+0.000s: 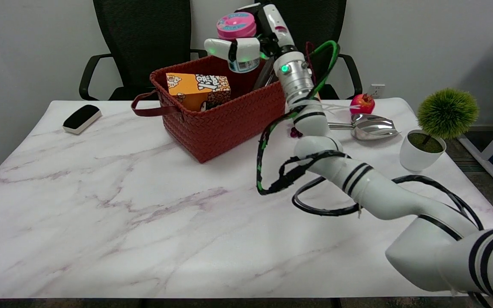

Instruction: Place the pink gum jar into the brown storage basket.

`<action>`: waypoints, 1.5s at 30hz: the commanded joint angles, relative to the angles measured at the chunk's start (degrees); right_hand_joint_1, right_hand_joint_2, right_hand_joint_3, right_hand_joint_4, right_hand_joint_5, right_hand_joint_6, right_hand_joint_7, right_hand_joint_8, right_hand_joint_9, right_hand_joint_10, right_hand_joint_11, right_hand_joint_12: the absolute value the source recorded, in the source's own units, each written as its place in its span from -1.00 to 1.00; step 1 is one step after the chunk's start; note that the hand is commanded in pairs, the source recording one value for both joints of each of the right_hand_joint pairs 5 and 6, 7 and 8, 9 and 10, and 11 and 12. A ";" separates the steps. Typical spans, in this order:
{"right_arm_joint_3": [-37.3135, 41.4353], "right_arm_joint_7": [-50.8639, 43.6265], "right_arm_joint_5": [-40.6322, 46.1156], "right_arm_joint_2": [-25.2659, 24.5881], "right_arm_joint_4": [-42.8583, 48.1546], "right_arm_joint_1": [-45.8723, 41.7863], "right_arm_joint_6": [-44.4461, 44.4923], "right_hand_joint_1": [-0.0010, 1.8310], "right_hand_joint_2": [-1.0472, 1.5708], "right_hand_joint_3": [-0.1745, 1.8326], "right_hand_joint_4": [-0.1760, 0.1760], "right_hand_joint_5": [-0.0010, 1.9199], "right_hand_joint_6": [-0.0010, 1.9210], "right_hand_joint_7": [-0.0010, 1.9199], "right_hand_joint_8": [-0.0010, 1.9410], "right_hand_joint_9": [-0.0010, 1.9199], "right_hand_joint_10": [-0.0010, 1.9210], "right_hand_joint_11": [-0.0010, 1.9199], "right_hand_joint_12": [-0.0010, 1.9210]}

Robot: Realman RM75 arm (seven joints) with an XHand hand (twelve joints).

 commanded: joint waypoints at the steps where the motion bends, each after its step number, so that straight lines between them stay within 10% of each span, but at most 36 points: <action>1: -1.24 -1.23 -0.26 -12.08 -30.83 17.62 -5.29 0.28 0.07 -0.29 0.00 0.80 0.80 1.00 0.98 1.00 1.00 1.00 1.00; 24: 2.55 -12.15 3.38 -13.25 -38.07 20.72 -5.72 0.27 0.07 -0.32 0.00 0.73 0.73 1.00 0.98 1.00 1.00 1.00 1.00; 28: 2.55 -12.15 3.38 -12.63 -36.29 19.81 -5.85 0.09 -0.02 -0.18 0.00 0.17 0.16 1.00 0.98 0.85 0.85 1.00 1.00; 30: 2.65 -12.15 3.38 -12.27 -35.24 19.35 -5.87 0.14 -0.26 -0.05 0.00 -0.51 -0.51 0.73 0.71 0.49 0.49 1.00 1.00; 32: 2.71 -12.15 3.38 -11.78 -34.21 18.84 -5.93 0.17 -0.38 -0.02 0.00 -0.71 -0.71 0.45 0.43 0.10 0.10 0.76 0.75; 34: 2.79 -12.15 3.38 -11.49 -33.39 18.57 -5.93 0.21 -0.37 -0.02 0.00 -0.81 -0.81 0.03 0.02 -0.53 -0.54 -0.24 -0.24; 36: 2.87 -12.15 3.38 -11.19 -32.62 18.27 -5.93 0.20 -0.37 -0.01 0.00 -0.89 -0.89 -0.30 -0.31 -0.68 -0.68 -0.69 -0.69; 45: 3.03 -12.15 3.41 -9.54 -27.63 15.99 -5.93 0.19 -0.39 -0.02 0.00 -0.99 -0.99 -0.76 -0.76 -1.00 -1.00 -1.00 -1.00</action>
